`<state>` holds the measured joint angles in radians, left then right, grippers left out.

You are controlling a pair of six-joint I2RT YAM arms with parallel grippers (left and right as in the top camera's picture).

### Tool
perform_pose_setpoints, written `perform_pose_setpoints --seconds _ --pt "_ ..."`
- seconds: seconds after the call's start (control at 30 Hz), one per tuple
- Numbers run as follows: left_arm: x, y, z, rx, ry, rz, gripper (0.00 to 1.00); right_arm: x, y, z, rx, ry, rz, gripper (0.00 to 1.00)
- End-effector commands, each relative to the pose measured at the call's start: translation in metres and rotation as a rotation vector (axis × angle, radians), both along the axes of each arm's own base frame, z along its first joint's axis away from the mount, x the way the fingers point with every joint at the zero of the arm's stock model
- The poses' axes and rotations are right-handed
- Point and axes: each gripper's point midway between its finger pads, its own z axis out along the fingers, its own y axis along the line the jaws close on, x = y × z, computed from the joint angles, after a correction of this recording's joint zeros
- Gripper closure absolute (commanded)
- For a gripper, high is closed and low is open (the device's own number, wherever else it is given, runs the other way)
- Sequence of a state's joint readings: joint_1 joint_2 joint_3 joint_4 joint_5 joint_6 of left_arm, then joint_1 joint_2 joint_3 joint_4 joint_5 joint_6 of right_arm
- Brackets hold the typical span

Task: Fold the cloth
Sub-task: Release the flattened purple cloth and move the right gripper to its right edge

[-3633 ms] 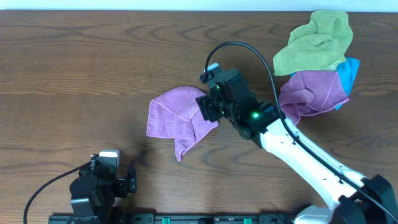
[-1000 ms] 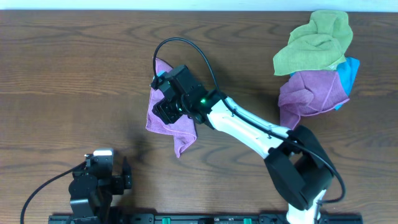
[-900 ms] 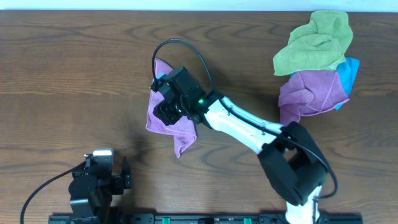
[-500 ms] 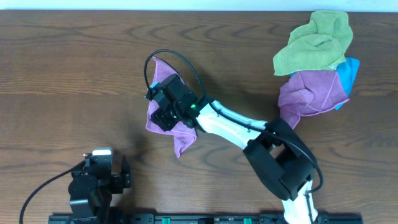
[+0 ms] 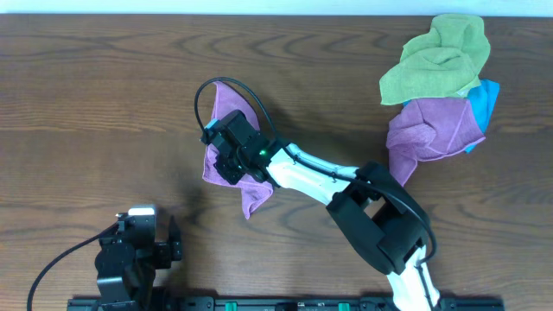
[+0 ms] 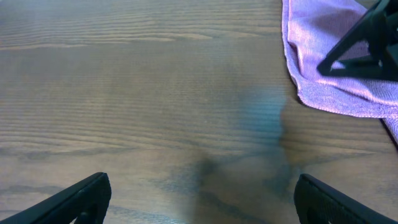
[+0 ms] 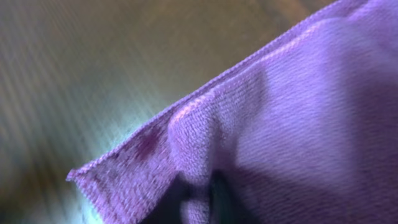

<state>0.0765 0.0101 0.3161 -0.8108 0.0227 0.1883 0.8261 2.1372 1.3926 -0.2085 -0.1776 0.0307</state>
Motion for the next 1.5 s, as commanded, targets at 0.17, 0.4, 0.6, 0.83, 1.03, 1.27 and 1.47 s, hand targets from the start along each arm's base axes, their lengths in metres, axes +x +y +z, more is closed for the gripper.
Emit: perform_pose_setpoints --seconds 0.17,0.4,0.6,0.83,1.03,1.27,1.47 --pt "0.000 -0.002 0.001 0.001 -0.007 -0.012 0.05 0.037 -0.009 0.049 -0.074 -0.172 -0.115 0.99" --pt "0.001 -0.010 0.001 -0.026 -0.008 -0.054 0.05 0.067 -0.076 0.087 -0.262 -0.280 -0.304 0.99" --pt "0.001 -0.014 0.001 -0.037 -0.009 -0.070 0.05 0.100 -0.152 0.080 -0.374 -0.243 -0.485 0.99" --pt "0.001 -0.015 0.001 -0.042 -0.009 -0.078 0.05 0.152 -0.254 0.083 -0.382 -0.224 -0.716 0.92" --pt "0.001 -0.019 0.001 -0.054 -0.010 -0.096 0.05 0.175 -0.297 0.088 -0.326 -0.223 -0.811 0.14" --pt "0.005 -0.036 0.010 -0.107 -0.048 -0.184 0.05 0.140 -0.231 0.117 0.001 -0.011 -0.609 0.03" --pt "0.017 -0.054 0.037 -0.215 -0.028 -0.248 0.05 0.099 -0.236 0.144 0.013 0.083 -0.576 0.04"
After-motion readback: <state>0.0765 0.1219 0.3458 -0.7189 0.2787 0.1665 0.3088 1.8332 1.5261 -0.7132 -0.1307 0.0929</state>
